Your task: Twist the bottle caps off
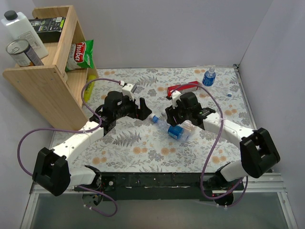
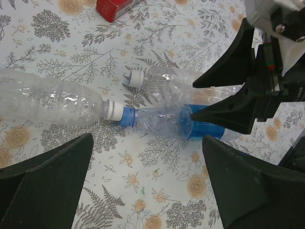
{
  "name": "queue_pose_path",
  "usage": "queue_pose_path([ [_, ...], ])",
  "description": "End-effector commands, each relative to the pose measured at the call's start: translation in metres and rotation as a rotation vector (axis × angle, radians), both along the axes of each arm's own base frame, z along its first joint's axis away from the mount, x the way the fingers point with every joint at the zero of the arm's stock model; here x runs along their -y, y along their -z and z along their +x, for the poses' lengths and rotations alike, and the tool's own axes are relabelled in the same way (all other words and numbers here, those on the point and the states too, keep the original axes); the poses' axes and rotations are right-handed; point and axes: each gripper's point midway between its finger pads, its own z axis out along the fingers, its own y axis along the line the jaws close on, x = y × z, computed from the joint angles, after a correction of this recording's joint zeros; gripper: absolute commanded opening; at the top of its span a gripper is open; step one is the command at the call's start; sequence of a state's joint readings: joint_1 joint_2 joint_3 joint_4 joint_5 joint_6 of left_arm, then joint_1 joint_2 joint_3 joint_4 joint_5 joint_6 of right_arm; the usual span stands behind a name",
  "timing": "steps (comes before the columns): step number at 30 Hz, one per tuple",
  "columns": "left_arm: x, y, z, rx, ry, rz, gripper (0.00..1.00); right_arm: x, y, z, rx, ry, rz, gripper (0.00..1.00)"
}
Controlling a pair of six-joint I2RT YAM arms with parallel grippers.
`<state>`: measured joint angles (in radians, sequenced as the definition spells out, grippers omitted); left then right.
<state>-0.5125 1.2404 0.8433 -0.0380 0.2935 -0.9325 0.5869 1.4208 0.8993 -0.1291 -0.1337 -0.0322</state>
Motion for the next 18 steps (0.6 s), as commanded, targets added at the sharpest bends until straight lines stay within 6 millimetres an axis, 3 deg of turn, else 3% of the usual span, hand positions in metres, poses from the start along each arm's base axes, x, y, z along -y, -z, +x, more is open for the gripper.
queue_pose_path([
  [1,-0.003,-0.02,0.009,0.041,-0.042,-0.013,0.98,-0.017,-0.007,0.009,0.05,-0.053,-0.061,0.63],
  [8,-0.006,-0.024,0.01,0.054,-0.052,-0.011,0.98,-0.04,0.016,0.0,0.02,-0.131,-0.157,0.62],
  [18,-0.009,-0.03,0.01,0.068,-0.06,-0.016,0.98,-0.042,0.04,-0.006,-0.026,-0.148,-0.269,0.63],
])
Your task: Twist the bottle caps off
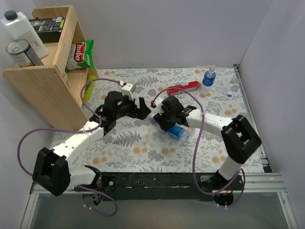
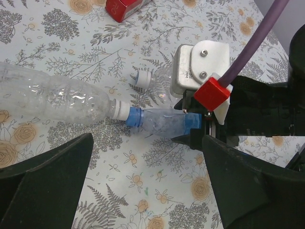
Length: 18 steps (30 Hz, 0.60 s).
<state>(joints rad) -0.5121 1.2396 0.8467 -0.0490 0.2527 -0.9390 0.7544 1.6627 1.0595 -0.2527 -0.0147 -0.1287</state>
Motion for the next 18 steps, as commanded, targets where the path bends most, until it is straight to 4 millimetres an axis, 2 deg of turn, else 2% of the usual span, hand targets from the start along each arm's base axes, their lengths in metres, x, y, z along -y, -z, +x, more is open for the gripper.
queue_pose_path([
  [1,-0.003,-0.033,0.006,0.075,-0.019,-0.029,0.98,-0.002,-0.005,0.008,0.024,-0.001,-0.033,0.63],
  [4,-0.004,-0.033,0.006,0.078,-0.02,-0.029,0.98,-0.001,0.003,0.003,-0.001,-0.004,-0.054,0.63],
  [9,-0.004,-0.037,0.005,0.088,-0.02,-0.035,0.98,-0.001,0.001,-0.004,-0.022,-0.011,-0.052,0.46],
  [12,-0.006,-0.042,0.005,0.103,-0.03,-0.039,0.98,-0.008,-0.018,-0.015,-0.049,-0.034,0.002,0.4],
  [15,-0.011,-0.048,0.005,0.119,-0.049,-0.05,0.98,-0.01,-0.048,-0.025,-0.049,-0.031,0.066,0.36],
  [18,-0.013,-0.056,0.005,0.139,-0.065,-0.071,0.98,-0.006,-0.095,-0.022,0.042,0.016,0.147,0.36],
])
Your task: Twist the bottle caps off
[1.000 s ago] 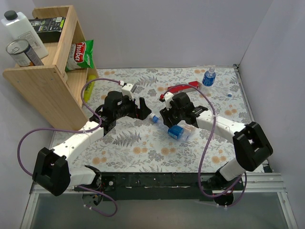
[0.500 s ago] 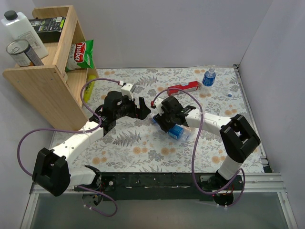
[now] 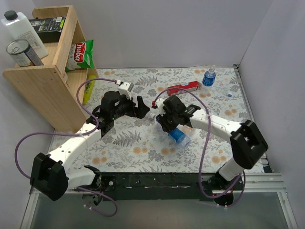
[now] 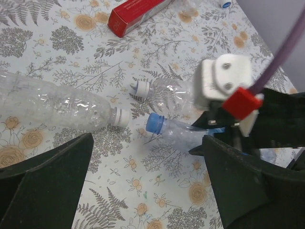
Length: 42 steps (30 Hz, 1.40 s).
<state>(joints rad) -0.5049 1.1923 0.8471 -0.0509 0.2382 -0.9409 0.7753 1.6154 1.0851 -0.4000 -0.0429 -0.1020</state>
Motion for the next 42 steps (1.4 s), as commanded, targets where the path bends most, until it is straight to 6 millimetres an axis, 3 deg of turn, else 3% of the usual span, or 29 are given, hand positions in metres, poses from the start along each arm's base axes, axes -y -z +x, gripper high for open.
queue_pose_path([
  [1,-0.008,-0.043,0.003,0.109,-0.047,-0.066,0.98,-0.012,-0.095,0.009,0.146,0.058,0.19,0.36],
  [3,-0.009,-0.046,0.0,0.115,-0.045,-0.077,0.98,-0.015,-0.126,0.016,0.188,0.113,0.259,0.35],
  [4,-0.008,-0.06,-0.001,0.161,-0.041,-0.111,0.98,-0.014,-0.136,0.022,0.216,0.149,0.277,0.34],
  [7,-0.002,-0.072,-0.012,0.201,0.016,-0.164,0.98,-0.024,-0.175,0.04,0.291,0.238,0.421,0.34],
  [11,0.011,-0.089,-0.037,0.241,0.151,-0.241,0.98,-0.04,-0.219,0.061,0.375,0.318,0.618,0.32],
  [12,0.015,-0.089,-0.042,0.236,0.187,-0.253,0.98,-0.047,-0.244,0.066,0.42,0.32,0.716,0.32],
  [14,0.018,-0.091,-0.045,0.232,0.211,-0.273,0.98,-0.052,-0.259,0.068,0.422,0.345,0.812,0.32],
  [15,0.021,-0.093,-0.048,0.227,0.228,-0.292,0.98,-0.057,-0.278,0.066,0.449,0.325,0.895,0.32],
  [19,0.024,-0.09,-0.048,0.19,0.235,-0.309,0.98,-0.062,-0.302,0.06,0.479,0.316,1.038,0.31],
  [26,0.034,-0.081,-0.049,0.108,0.271,-0.353,0.98,-0.066,-0.32,0.041,0.497,0.302,1.19,0.28],
  [34,0.043,-0.075,-0.057,0.089,0.354,-0.358,0.98,-0.085,-0.316,0.024,0.47,0.271,1.233,0.28],
  [37,0.044,-0.075,-0.062,0.112,0.393,-0.349,0.77,-0.089,-0.306,0.023,0.446,0.268,1.213,0.31],
  [38,0.044,-0.074,-0.062,0.115,0.391,-0.345,0.66,-0.089,-0.302,0.023,0.441,0.268,1.202,0.33],
  [39,0.042,-0.072,-0.059,0.119,0.374,-0.333,0.62,-0.087,-0.301,0.023,0.442,0.276,1.194,0.35],
  [42,0.041,-0.064,-0.056,0.108,0.359,-0.307,0.51,-0.08,-0.296,0.025,0.463,0.285,1.132,0.58],
])
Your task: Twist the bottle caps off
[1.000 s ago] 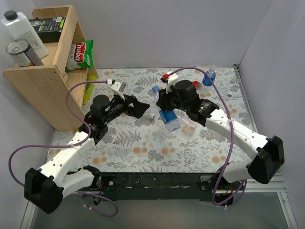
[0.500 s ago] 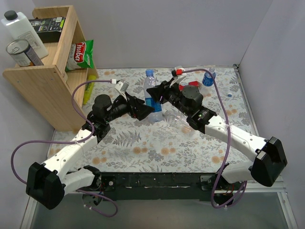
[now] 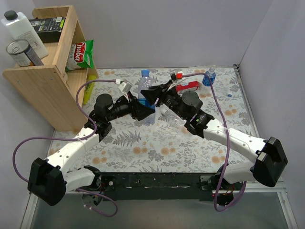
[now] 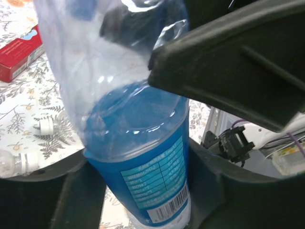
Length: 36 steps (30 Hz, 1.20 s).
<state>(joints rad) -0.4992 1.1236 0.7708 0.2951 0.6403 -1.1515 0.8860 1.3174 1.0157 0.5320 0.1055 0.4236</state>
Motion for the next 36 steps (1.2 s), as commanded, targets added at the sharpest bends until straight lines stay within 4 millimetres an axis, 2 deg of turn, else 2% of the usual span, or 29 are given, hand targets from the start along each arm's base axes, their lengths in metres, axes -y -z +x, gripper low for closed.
queue_pose_path([
  [1,-0.003,0.011,0.001,0.028,-0.001,0.04,0.49,0.011,-0.005,0.001,0.012,0.043,-0.032,0.69],
  [4,-0.002,0.014,0.002,0.035,0.004,0.06,0.45,0.021,-0.023,0.009,0.019,0.072,-0.083,0.76],
  [8,-0.004,0.017,0.004,0.059,0.004,0.09,0.43,0.039,-0.035,0.019,-0.026,0.092,-0.119,0.77],
  [9,-0.004,0.019,0.004,0.058,0.003,0.099,0.43,0.044,-0.044,0.022,-0.022,0.086,-0.107,0.77],
  [13,-0.004,0.02,0.005,0.077,0.002,0.123,0.42,0.052,-0.06,0.026,-0.02,0.069,-0.091,0.76],
  [15,-0.004,0.02,0.004,0.089,0.007,0.13,0.42,0.049,-0.055,0.029,-0.049,0.038,-0.118,0.75],
  [16,-0.003,0.021,0.004,0.09,0.009,0.132,0.42,0.049,-0.063,0.03,-0.041,0.032,-0.112,0.74],
  [18,-0.002,0.021,0.002,0.096,0.014,0.137,0.42,0.043,-0.059,0.031,-0.061,-0.001,-0.13,0.73],
  [19,-0.002,0.022,0.002,0.095,0.016,0.14,0.41,0.042,-0.065,0.031,-0.053,-0.014,-0.123,0.72],
  [23,-0.001,0.023,0.002,0.1,0.018,0.15,0.41,0.028,-0.065,0.031,-0.066,-0.073,-0.127,0.7],
  [29,0.0,0.022,0.0,0.108,0.018,0.155,0.41,0.018,-0.046,0.035,-0.13,-0.105,-0.178,0.68],
  [33,0.0,0.023,0.0,0.108,0.016,0.159,0.4,0.017,-0.045,0.037,-0.136,-0.102,-0.179,0.66],
  [36,0.001,0.022,0.0,0.111,0.018,0.16,0.4,0.016,-0.044,0.037,-0.135,-0.105,-0.178,0.61],
])
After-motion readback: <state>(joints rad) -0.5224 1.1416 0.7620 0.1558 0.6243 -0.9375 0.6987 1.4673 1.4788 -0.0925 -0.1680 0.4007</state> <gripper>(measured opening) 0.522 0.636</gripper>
